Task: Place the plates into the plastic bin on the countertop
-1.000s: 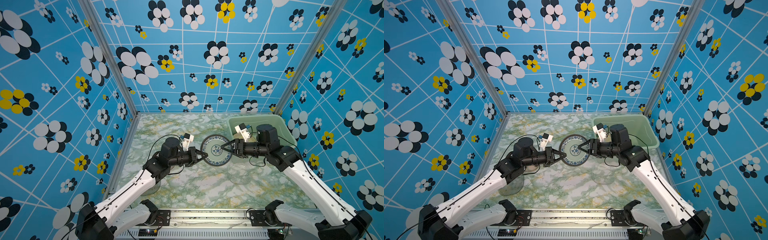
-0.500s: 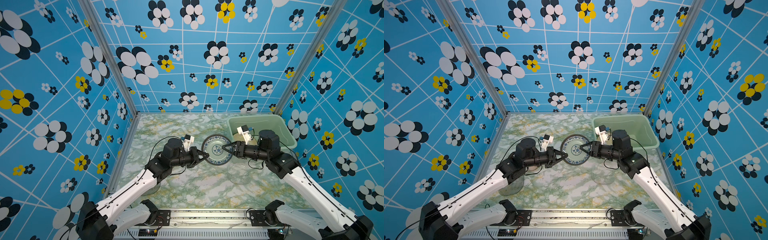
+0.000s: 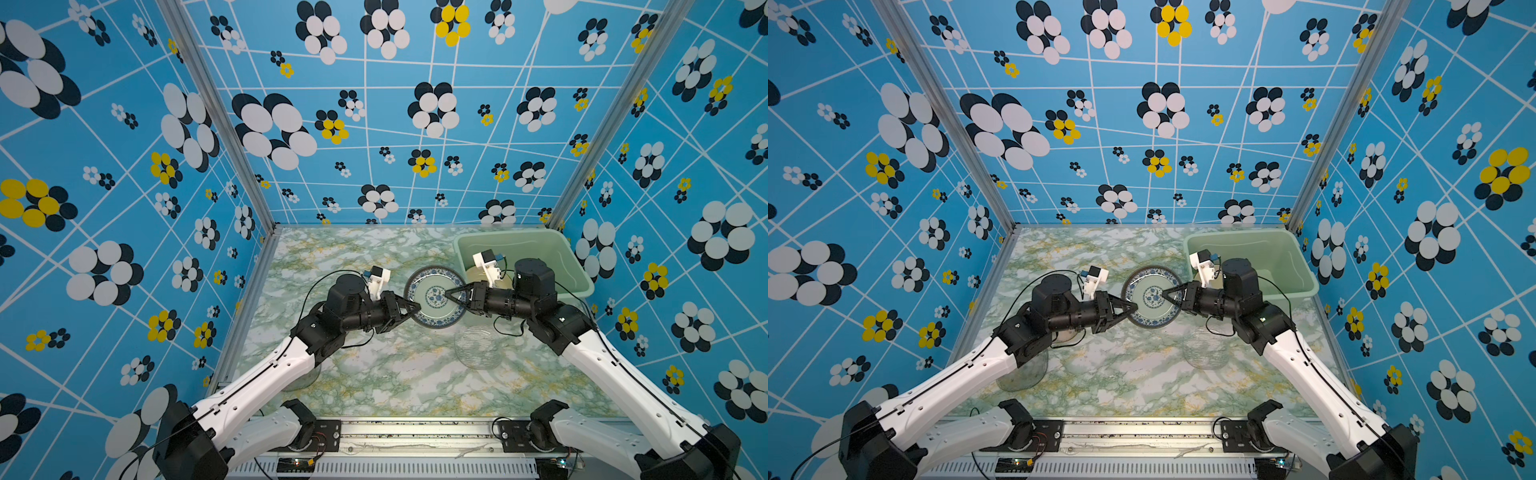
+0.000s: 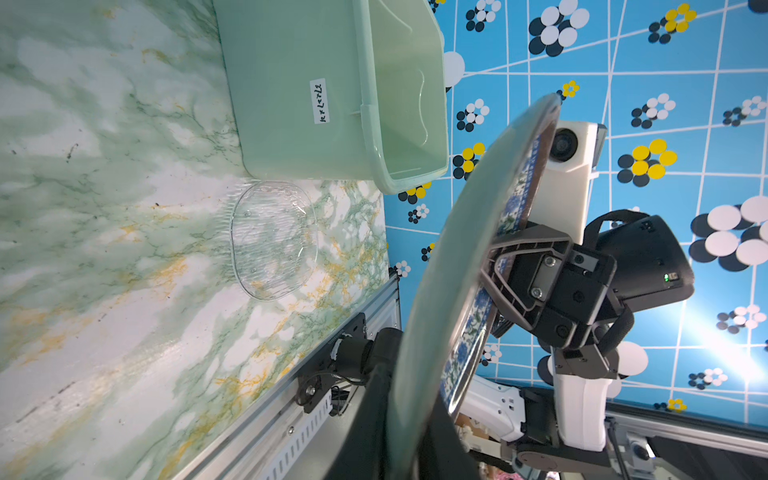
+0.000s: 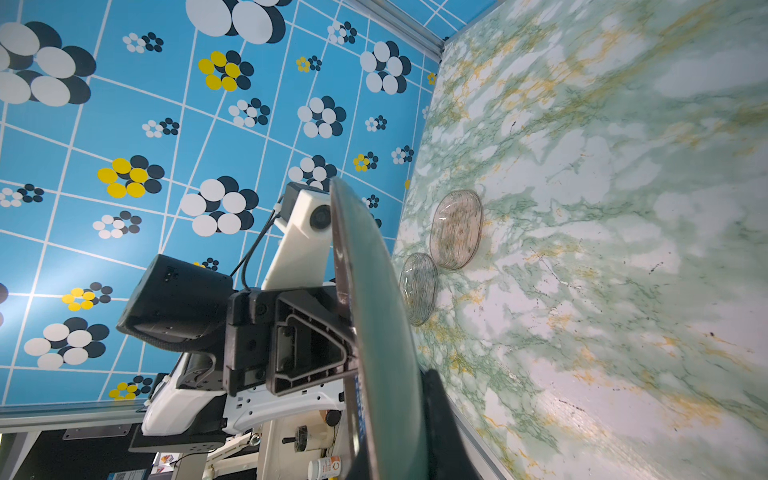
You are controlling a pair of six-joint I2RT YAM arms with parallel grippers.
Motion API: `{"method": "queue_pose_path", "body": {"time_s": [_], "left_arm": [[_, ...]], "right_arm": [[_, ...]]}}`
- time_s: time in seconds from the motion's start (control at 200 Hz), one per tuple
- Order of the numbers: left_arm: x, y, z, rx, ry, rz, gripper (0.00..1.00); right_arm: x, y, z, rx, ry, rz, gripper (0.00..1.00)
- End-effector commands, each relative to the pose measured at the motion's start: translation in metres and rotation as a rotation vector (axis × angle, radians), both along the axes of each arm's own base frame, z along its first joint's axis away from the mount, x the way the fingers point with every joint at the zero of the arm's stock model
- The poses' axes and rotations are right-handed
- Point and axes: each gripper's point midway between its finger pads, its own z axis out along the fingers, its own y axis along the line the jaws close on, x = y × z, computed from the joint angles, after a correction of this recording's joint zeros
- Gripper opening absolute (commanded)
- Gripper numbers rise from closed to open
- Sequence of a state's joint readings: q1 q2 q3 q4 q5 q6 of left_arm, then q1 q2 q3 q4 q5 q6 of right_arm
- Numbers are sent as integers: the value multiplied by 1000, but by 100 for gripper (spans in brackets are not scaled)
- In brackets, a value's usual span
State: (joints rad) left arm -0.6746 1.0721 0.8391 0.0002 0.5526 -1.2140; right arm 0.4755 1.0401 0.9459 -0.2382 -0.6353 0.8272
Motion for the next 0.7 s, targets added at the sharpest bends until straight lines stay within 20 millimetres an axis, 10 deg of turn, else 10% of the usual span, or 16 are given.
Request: {"method": "queue_pose_path", "body": {"time_s": [0.0, 0.305, 0.695], "left_arm": [[2, -3, 21, -13, -69, -5, 48], [-4, 21, 45, 26, -247, 53, 100], [-4, 69, 50, 290, -576, 164, 99]], "right_arm": [[2, -3, 13, -31, -37, -13, 0], [32, -52, 30, -206, -83, -171, 0], [104, -176, 16, -451, -1, -494, 0]]}}
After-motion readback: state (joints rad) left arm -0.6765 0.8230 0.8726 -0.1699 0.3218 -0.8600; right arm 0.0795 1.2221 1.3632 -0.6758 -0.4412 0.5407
